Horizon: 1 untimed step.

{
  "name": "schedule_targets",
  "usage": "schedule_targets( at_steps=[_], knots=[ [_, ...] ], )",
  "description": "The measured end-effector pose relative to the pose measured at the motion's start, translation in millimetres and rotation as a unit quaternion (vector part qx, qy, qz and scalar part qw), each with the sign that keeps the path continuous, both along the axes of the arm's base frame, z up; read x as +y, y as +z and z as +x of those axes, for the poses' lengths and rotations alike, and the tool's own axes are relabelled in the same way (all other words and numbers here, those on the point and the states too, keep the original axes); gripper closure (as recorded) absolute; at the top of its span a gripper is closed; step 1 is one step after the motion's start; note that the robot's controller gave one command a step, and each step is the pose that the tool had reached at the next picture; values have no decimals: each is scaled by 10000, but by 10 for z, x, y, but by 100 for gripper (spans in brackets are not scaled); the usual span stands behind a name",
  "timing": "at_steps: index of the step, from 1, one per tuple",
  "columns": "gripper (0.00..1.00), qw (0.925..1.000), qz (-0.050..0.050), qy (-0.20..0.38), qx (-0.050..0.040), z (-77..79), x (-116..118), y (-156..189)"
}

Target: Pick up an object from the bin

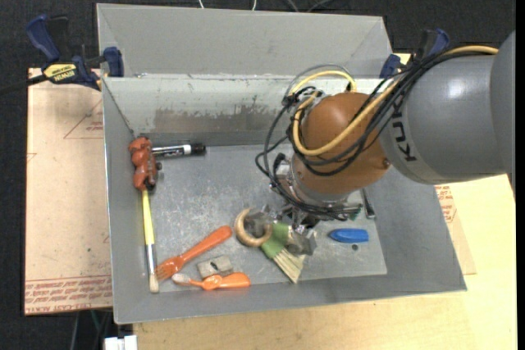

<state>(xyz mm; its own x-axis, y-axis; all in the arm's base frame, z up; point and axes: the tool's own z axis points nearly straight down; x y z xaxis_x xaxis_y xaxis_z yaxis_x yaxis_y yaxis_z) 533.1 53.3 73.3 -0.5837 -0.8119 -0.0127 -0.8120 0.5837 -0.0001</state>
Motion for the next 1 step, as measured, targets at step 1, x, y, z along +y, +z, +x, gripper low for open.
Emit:
schedule_targets(
  at_steps=[1],
  knots=[
    [100, 10000, 0, -11, 16, -9, 2, 259]
  ],
)
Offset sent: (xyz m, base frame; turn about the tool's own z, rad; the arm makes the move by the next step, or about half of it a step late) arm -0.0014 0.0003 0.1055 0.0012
